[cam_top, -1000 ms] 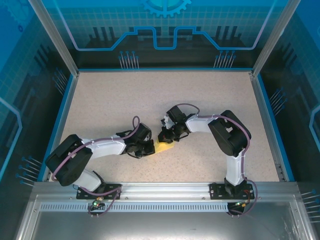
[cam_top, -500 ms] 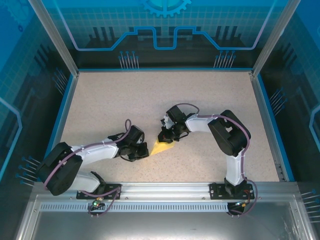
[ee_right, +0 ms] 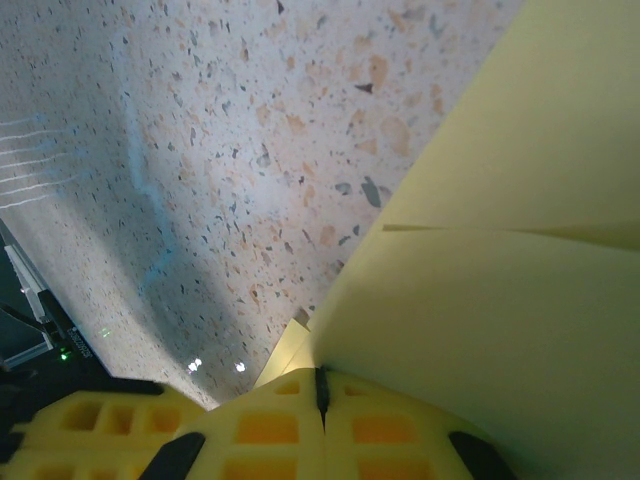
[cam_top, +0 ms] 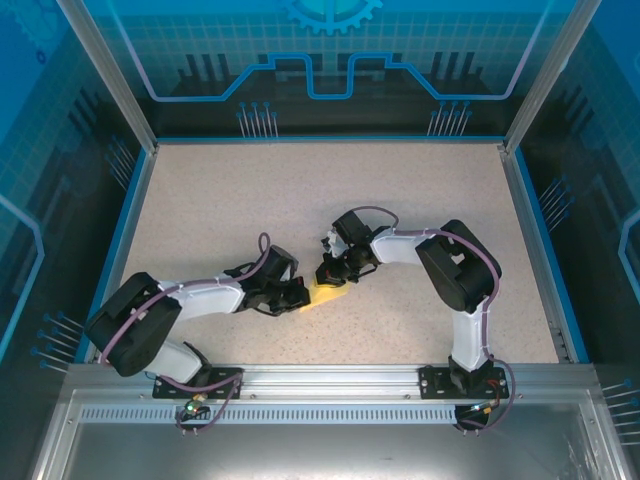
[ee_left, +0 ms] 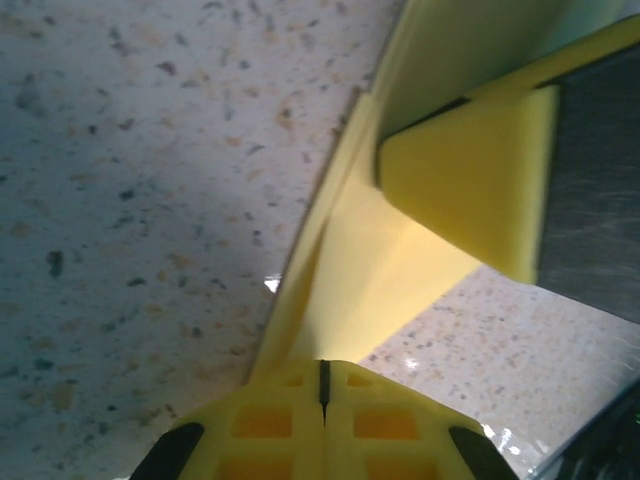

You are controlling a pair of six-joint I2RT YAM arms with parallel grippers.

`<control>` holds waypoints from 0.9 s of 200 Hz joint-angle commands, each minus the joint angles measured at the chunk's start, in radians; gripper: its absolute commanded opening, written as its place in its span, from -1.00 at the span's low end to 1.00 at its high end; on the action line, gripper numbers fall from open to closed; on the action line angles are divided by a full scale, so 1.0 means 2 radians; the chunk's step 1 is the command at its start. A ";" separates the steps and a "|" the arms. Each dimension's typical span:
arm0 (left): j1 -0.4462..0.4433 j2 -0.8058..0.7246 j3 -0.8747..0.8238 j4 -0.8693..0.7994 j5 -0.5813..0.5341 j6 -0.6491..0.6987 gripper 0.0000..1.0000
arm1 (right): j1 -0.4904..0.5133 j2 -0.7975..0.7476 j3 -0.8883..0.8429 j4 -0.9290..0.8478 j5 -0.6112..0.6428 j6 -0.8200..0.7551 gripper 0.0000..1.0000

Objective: Fold a paper plane with a square sheet of paper (pick it up from the middle)
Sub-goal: Fourth fold the wing at the center of the table.

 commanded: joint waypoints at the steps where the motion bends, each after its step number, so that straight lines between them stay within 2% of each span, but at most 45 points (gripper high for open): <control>1: 0.004 0.004 0.003 -0.006 -0.015 0.000 -1.00 | -0.006 0.042 -0.026 -0.056 0.100 -0.006 -0.98; 58: 0.004 -0.007 -0.019 -0.028 -0.026 0.000 -1.00 | -0.006 0.002 -0.018 -0.041 0.081 -0.021 -0.97; 107: 0.004 -0.001 -0.031 -0.033 -0.025 -0.002 -1.00 | 0.004 -0.054 -0.028 0.037 0.014 -0.035 -0.96; 180: 0.004 0.002 -0.019 -0.058 -0.029 0.002 -1.00 | 0.039 -0.023 -0.043 0.069 -0.017 -0.038 -0.94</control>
